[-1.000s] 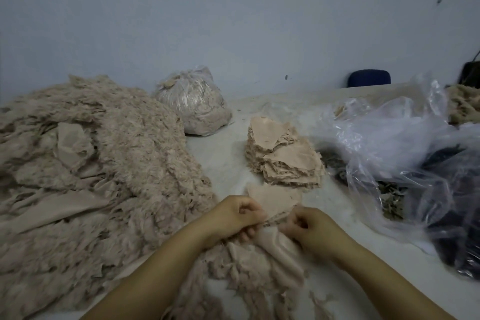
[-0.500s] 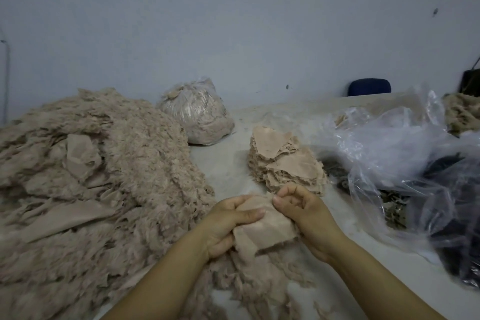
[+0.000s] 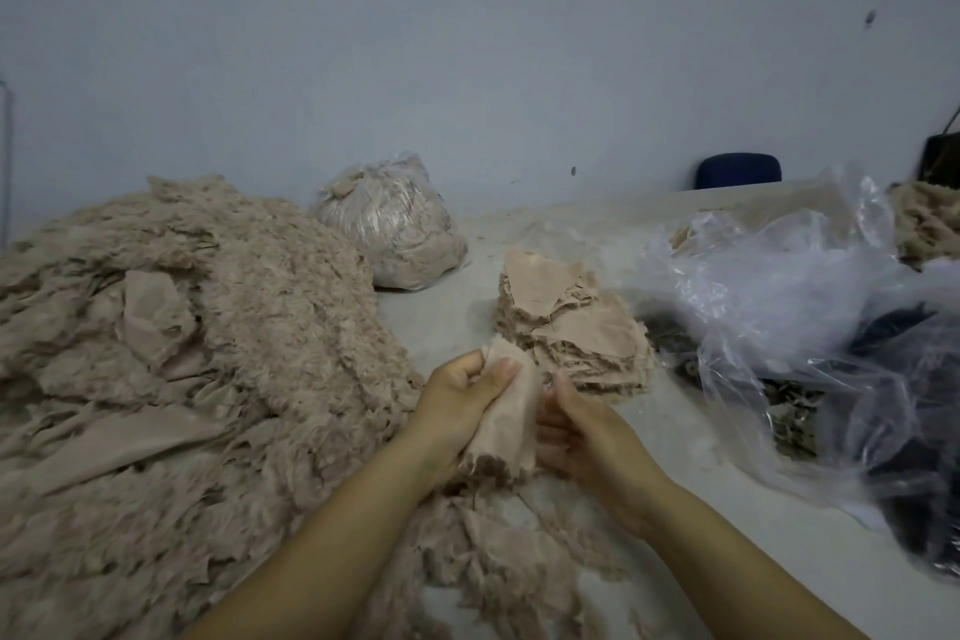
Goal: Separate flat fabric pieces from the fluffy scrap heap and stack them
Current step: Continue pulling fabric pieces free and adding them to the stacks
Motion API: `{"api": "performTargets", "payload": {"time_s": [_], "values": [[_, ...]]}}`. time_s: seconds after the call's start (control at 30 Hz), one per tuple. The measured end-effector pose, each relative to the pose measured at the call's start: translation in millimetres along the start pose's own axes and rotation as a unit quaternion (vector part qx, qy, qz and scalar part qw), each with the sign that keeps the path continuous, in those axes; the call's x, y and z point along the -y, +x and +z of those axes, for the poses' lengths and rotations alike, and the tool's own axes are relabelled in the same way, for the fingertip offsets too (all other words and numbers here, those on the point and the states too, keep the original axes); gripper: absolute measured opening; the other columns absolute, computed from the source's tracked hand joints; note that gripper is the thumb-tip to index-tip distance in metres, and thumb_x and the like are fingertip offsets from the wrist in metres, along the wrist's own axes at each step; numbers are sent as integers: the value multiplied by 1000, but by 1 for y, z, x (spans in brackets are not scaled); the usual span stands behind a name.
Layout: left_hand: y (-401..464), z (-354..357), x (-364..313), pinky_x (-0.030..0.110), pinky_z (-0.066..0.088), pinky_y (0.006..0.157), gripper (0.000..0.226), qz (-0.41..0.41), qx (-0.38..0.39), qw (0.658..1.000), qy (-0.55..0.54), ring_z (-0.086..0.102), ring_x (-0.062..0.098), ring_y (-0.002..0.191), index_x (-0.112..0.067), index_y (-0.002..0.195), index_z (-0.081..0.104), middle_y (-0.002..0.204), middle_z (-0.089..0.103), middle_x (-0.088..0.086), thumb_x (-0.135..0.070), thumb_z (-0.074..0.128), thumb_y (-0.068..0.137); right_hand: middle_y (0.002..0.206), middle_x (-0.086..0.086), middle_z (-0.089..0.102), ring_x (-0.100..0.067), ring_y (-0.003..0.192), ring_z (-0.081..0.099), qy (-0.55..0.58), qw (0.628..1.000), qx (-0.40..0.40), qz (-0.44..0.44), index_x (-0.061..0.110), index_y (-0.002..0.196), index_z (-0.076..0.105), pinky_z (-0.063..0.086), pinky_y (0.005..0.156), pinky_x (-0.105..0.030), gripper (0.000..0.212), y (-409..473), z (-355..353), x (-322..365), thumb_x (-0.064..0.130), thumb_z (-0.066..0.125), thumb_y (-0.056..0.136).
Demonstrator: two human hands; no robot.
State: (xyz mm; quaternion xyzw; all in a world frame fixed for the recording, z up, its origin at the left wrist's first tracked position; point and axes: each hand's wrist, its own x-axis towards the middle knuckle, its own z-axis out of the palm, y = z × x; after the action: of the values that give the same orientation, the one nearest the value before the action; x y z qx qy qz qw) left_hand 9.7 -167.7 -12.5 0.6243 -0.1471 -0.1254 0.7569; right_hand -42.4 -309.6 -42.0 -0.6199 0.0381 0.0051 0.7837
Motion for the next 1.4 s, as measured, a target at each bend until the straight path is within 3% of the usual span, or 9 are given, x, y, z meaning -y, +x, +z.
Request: {"api": "performTargets", "payload": {"time_s": [0.23,0.43,0.53,0.63,0.73,0.83,1.13,1.23,1.4], "values": [[30,-3,5,29,39,60,26,83,-108,960,243,49,18,64,-4,81,56,70,54,6,-24,51,97,52,5,60,-11,45,54,-35,981,-171,-81,6,86,61,42,42,-21,33,22,-4,8,35,74,77],[25,-24,19,27,42,60,10,-12,-15,939,344,49,13,59,-15,93,51,76,54,1,-25,54,95,101,3,49,-14,85,51,-470,834,-277,-82,19,98,48,38,65,-30,28,21,-26,-2,35,67,85],[3,-41,15,22,49,64,7,9,128,942,310,59,5,64,-24,88,64,80,66,-2,-24,70,85,84,8,61,2,69,53,-401,894,-143,-140,21,82,59,40,59,-16,15,1,-9,-17,33,69,83],[-18,-57,11,16,49,85,44,-12,280,853,440,61,-2,92,-33,107,65,102,67,-14,-39,82,67,78,8,65,6,65,54,-453,883,86,-92,19,83,70,41,61,-12,19,-17,12,-31,38,73,80],[-31,-68,15,11,40,83,46,48,305,760,572,50,-10,92,-28,112,66,101,62,-21,-39,80,71,71,4,58,-1,61,49,-476,862,129,-119,14,72,61,37,60,-19,24,-20,12,-30,32,70,85],[-38,-76,14,13,37,68,5,27,255,816,518,49,-13,72,-35,79,69,72,55,-33,-33,72,83,64,5,44,-1,56,39,-369,918,71,-127,16,71,47,32,57,-18,27,-23,6,-28,23,59,94],[-42,-93,2,14,28,50,50,-25,192,906,376,35,-3,46,-31,47,54,46,39,-16,-20,55,95,63,-6,44,-11,57,43,-110,992,-17,-61,4,71,56,38,54,-17,25,-20,-3,-21,20,65,88],[-40,-93,8,20,30,56,39,4,152,911,382,38,3,54,-24,58,47,58,39,-11,-17,54,95,58,-4,47,-12,53,43,-155,988,-4,-2,8,64,54,38,48,-18,29,-24,-9,-22,21,68,87],[-41,-82,6,11,41,78,9,170,103,866,459,56,1,87,-15,96,68,94,60,-11,-16,60,92,82,11,59,0,72,53,-376,907,4,-191,28,79,65,40,66,-11,12,-39,14,-19,29,77,79]]}}
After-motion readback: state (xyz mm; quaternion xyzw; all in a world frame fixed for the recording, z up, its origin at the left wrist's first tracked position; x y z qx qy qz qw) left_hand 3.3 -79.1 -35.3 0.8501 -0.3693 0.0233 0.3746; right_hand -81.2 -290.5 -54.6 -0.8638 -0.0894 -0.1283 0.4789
